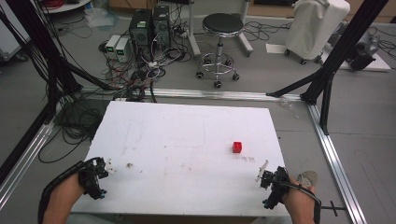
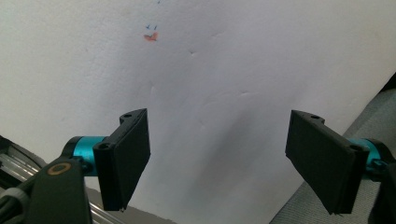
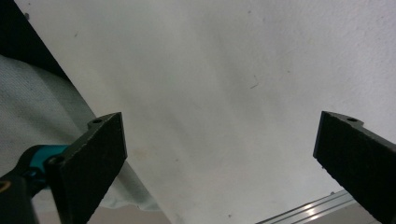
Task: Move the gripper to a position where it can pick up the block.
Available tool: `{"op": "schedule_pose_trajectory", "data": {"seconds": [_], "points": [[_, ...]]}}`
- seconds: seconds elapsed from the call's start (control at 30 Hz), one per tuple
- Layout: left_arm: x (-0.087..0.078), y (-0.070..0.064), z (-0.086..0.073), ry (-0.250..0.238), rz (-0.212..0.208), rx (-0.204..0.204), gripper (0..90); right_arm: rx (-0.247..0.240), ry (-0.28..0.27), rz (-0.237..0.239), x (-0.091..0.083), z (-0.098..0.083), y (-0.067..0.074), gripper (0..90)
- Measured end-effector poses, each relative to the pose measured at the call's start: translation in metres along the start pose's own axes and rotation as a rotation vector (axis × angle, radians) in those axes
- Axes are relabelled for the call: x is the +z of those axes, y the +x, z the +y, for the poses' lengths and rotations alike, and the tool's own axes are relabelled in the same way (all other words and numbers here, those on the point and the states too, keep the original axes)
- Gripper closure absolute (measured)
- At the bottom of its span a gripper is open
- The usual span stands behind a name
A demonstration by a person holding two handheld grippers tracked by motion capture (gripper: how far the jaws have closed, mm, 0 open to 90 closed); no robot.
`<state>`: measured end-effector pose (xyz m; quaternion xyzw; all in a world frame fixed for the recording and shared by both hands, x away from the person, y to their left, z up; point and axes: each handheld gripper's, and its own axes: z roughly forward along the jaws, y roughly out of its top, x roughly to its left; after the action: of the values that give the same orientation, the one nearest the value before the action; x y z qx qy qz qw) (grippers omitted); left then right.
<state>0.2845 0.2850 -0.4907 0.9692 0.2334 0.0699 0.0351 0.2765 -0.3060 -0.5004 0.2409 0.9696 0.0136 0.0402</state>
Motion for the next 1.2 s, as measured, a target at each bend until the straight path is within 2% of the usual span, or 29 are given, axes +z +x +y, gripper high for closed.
{"op": "schedule_pose_trajectory", "data": {"seconds": [0.27,0.4,0.5,0.6,0.87,1.03,1.07,1.1,1.2], "points": [[-0.002,0.0,-0.003,-0.011,0.005,-0.017,22.3,-0.005,-0.012,0.001,-0.006,0.003,-0.005,1.8],[-0.002,0.0,-0.003,-0.009,0.006,-0.013,22.3,-0.013,-0.014,0.002,-0.004,0.003,-0.009,1.8],[-0.002,0.0,-0.002,-0.01,0.004,-0.011,22.3,0.001,-0.018,0.004,-0.003,0.004,-0.011,1.9],[-0.003,0.0,-0.001,-0.008,0.006,-0.011,22.3,-0.01,-0.024,0.006,-0.004,0.004,-0.017,1.8],[-0.001,0.001,-0.001,-0.012,0.008,-0.011,22.3,-0.025,-0.031,-0.013,-0.007,0.003,-0.039,1.8],[0.001,0.001,0.0,-0.011,0.007,-0.012,22.3,-0.017,-0.066,-0.019,-0.011,0.004,-0.06,1.8],[0.001,0.001,0.0,-0.011,0.004,-0.013,22.3,-0.017,-0.066,-0.019,-0.011,0.004,-0.06,1.8],[0.002,0.001,0.0,-0.013,-0.001,-0.017,22.3,-0.028,-0.064,-0.032,-0.011,0.005,-0.067,1.8],[0.002,0.001,0.001,-0.016,0.007,-0.024,22.3,-0.038,-0.064,-0.025,-0.01,0.007,-0.074,1.9]]}}
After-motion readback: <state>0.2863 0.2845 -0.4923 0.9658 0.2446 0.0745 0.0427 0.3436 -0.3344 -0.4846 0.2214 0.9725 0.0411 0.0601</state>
